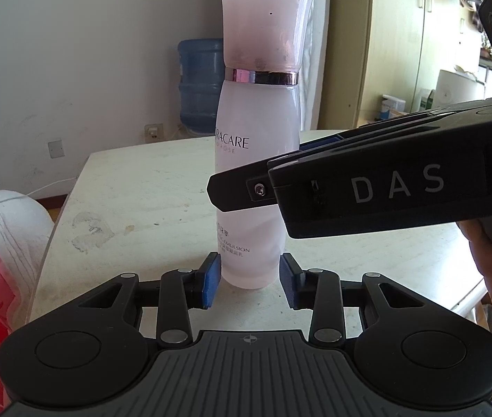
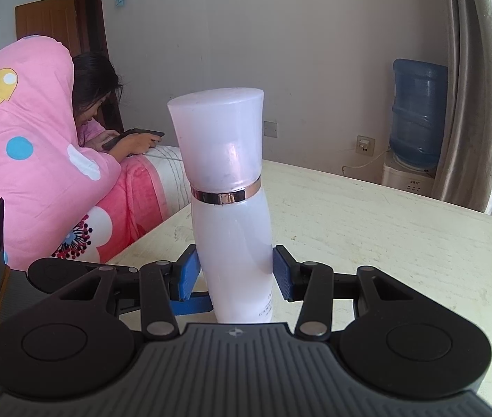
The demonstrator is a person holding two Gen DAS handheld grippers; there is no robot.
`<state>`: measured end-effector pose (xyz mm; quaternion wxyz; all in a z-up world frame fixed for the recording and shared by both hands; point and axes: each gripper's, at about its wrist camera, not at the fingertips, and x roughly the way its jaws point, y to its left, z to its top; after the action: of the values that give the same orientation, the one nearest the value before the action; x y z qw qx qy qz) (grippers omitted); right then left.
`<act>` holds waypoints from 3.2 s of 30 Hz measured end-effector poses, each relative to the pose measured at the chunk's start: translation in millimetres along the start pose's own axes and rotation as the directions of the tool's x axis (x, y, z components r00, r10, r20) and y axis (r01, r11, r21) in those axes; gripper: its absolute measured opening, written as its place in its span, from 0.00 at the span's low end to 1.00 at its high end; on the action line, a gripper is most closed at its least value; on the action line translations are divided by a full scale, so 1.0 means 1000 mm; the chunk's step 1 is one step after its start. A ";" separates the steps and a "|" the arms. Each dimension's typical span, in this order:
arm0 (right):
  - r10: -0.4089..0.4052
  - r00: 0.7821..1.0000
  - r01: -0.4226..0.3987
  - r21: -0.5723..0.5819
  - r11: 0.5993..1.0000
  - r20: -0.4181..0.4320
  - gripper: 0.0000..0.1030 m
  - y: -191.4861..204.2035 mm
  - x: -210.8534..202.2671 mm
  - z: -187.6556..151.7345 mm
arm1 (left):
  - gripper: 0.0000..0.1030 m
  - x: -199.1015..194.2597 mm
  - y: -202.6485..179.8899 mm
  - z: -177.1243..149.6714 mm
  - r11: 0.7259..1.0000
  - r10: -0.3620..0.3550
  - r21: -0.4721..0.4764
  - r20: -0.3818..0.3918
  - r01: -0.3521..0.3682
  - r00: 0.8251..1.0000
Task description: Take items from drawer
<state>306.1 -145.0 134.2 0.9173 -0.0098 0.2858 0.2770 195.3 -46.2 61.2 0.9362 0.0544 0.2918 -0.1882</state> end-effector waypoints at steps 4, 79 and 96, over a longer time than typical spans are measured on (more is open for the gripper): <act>0.001 1.000 -0.001 0.003 1.000 -0.002 0.45 -0.002 0.005 0.004 | 0.37 0.003 0.002 0.002 1.000 0.010 -0.007 0.000 -0.010 1.000; 0.013 0.999 -0.012 -0.021 1.000 0.049 0.45 -0.024 0.092 0.051 | 0.33 0.068 0.055 0.036 0.987 0.150 -0.053 -0.035 -0.151 0.988; 0.004 0.997 -0.003 -0.014 1.000 0.071 0.45 -0.024 0.111 0.061 | 0.33 0.078 0.069 0.049 0.981 0.175 -0.073 -0.058 -0.179 0.983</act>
<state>426.0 -98.8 122.5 0.9263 -0.0059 0.2511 0.2808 306.1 -17.9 56.7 0.9428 0.0485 0.3170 -0.0912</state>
